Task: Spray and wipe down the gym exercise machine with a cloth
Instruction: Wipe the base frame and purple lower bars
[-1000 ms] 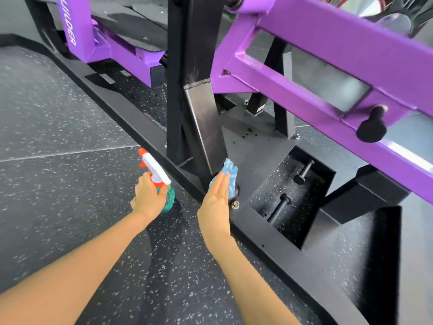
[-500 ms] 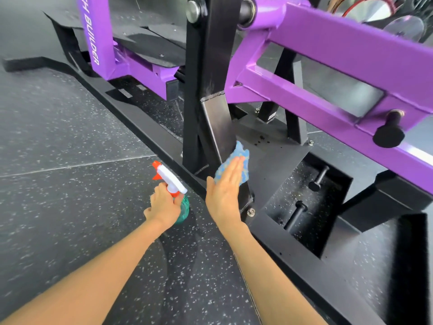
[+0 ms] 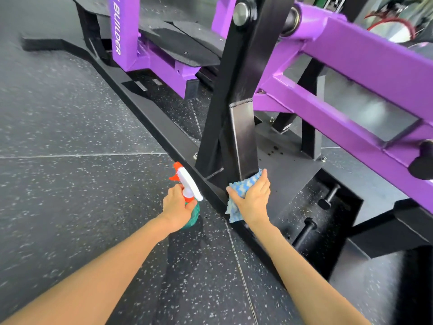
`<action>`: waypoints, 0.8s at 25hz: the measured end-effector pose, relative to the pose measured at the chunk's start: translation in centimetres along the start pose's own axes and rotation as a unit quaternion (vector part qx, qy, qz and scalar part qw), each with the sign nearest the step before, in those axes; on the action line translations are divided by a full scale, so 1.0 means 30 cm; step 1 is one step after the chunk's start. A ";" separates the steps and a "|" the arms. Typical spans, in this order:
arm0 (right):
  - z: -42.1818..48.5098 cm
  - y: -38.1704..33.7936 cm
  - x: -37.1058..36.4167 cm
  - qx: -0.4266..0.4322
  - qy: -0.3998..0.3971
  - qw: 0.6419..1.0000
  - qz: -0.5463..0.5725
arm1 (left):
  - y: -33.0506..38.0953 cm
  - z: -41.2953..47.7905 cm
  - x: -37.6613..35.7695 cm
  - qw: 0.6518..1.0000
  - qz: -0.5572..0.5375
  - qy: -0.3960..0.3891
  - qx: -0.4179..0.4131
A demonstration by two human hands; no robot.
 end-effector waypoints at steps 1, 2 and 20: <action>0.021 -0.050 0.009 0.025 0.015 0.999 0.018 | -0.005 0.005 0.000 1.000 0.003 0.000 -0.005; 0.054 -0.122 0.037 0.054 0.035 0.998 0.028 | -0.012 0.011 -0.001 1.000 0.007 0.001 -0.010; -0.003 0.007 -0.009 0.000 0.021 0.999 0.027 | -0.003 -0.017 -0.018 0.995 0.000 -0.085 -0.043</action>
Point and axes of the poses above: each hand's wrist, its own z-axis towards the middle knuckle, its own x-axis out of the back of the hand, y = z × x, the point moved 3 cm from there along z, towards the middle knuckle, and after that the axes turned 12 degrees about -y, right-handed, at the moved point
